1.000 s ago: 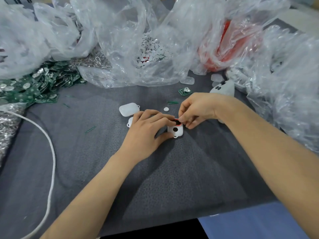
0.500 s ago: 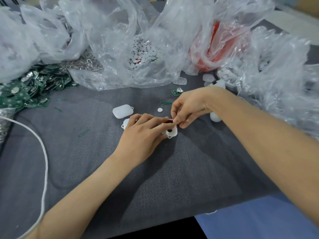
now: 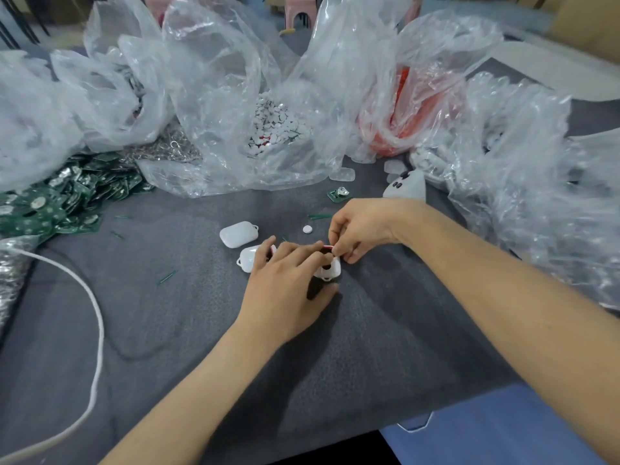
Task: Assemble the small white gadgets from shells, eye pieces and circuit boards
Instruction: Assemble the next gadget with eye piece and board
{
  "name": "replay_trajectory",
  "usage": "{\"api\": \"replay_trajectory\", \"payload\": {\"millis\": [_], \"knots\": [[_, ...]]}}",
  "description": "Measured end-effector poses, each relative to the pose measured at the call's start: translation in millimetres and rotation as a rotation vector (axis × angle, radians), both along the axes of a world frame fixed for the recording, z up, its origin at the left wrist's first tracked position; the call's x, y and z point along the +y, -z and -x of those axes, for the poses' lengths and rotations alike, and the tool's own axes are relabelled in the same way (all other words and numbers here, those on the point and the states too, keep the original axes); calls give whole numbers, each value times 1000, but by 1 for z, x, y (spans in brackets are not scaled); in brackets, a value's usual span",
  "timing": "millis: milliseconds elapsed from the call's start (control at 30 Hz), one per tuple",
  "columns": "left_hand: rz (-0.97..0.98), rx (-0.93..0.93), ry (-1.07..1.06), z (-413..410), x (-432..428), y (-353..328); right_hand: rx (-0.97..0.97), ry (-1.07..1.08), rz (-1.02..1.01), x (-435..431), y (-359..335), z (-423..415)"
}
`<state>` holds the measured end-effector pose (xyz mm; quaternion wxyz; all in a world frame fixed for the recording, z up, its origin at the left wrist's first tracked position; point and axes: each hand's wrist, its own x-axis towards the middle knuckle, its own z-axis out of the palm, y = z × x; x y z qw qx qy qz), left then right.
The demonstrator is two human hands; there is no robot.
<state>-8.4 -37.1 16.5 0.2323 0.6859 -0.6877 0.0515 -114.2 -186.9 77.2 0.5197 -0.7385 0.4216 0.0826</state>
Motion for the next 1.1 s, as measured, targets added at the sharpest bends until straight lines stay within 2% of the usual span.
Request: {"api": "replay_trajectory", "payload": {"millis": [133,200,300,467,533,633,733,767,800,833,900,933,1000,1100], "knots": [[-36,133,-18,4,-8,2,-133,99,208,18,18,14],[-22,168,-27,8,-10,4,-268,240,341,35,33,26],[19,275,-32,20,-18,5,-483,459,404,59,45,42],[60,816,-108,48,-35,0,-681,653,678,55,16,67],[99,939,-102,50,-35,2,-712,723,812,35,-8,85],[144,1158,-77,37,-36,4,-720,944,1088,-4,-46,127],[130,1341,9,26,-39,7,-582,1282,1310,-37,-64,187],[126,1360,23,25,-40,8,-464,1412,1298,-47,-63,210],[125,1361,35,23,-41,11,-309,1476,1196,-56,-58,232],[120,1352,49,22,-42,13,-125,1429,1033,-63,-50,250],[93,1341,84,21,-44,15,220,1080,704,-69,-28,265],[76,1361,102,20,-45,17,326,921,615,-70,-19,265],[50,1416,134,16,-46,22,401,772,620,-72,-9,258],[43,1454,163,12,-47,28,427,712,665,-81,-9,252]]}}
